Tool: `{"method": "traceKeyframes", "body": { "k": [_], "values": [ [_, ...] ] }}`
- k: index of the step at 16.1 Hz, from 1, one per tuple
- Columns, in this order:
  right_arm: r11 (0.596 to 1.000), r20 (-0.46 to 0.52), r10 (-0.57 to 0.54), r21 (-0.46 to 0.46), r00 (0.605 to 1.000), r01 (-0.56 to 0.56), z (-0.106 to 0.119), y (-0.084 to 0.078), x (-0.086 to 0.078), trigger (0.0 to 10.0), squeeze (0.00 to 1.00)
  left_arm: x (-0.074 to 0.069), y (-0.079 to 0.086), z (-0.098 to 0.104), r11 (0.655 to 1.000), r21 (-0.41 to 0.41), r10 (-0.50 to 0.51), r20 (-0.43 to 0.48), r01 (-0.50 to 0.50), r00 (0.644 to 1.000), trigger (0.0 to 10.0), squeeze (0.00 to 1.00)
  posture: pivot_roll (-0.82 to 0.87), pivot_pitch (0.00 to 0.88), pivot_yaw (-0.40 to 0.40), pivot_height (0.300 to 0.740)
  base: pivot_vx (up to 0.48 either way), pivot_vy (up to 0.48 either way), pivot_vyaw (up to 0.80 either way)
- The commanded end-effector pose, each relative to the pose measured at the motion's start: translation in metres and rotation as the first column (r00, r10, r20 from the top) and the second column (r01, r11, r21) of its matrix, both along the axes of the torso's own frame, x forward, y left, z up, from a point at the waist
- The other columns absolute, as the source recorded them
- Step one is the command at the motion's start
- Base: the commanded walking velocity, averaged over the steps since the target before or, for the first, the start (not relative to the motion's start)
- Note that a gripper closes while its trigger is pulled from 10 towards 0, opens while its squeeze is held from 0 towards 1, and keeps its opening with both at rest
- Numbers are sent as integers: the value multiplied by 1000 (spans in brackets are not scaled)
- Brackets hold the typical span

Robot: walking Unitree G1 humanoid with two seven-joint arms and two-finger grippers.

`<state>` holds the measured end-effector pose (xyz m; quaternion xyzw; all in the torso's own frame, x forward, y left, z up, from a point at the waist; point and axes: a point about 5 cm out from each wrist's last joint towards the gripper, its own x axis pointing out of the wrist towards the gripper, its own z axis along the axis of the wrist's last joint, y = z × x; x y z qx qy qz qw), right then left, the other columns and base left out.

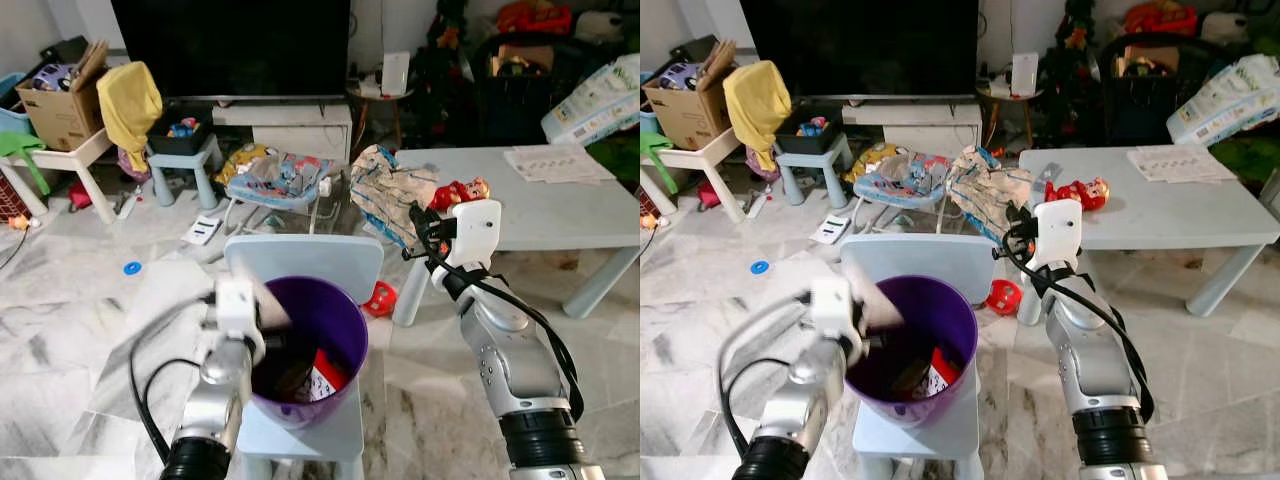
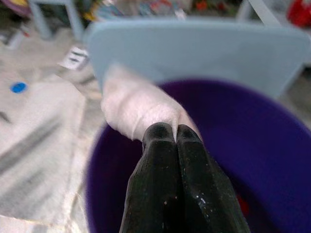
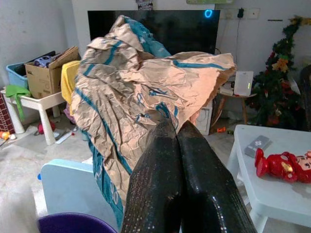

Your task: Picking trash to rubbish bin

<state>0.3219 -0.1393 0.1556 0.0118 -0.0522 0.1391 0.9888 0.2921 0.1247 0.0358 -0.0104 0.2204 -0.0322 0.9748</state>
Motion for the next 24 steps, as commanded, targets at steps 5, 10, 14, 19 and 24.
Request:
{"method": "traceKeyframes", "body": {
  "k": [5, 10, 14, 19, 24],
  "values": [
    [1000, 6, -14, -4, 1000, 14, 3, -5, -1, 0, 0, -1, -21, -20, 985, -59, -169, -156, 161, 973, 4510, 0, -46, 0, -28, 740, 0, 0, 0],
    [1000, 3, -23, -12, 1000, 23, 2, -8, -2, 0, 0, -5, -18, -33, 989, -93, -131, -235, 112, 963, 10000, 1000, -48, 0, -27, 740, 0, 0, 0],
    [1000, -6, -5, -7, 1000, 5, 0, -2, 0, 0, 0, -6, -6, -35, 995, -82, -78, -243, 60, 967, 10000, 1000, -9, 0, -32, 740, 0, 0, 0],
    [1000, -45, 9, 6, 999, -9, -12, 5, 1, 0, 0, -8, 18, -4, 999, -45, 20, -19, -21, 1000, 10000, 1000, 40, 0, -24, 740, 0, 0, 0],
    [993, -191, 81, -72, 978, -97, -49, 26, 22, 0, 0, -59, 42, 42, 998, 33, -66, 237, 60, 969, 10000, 1000, 152, 0, -43, 740, 0, 0, 0]
  ]
}}
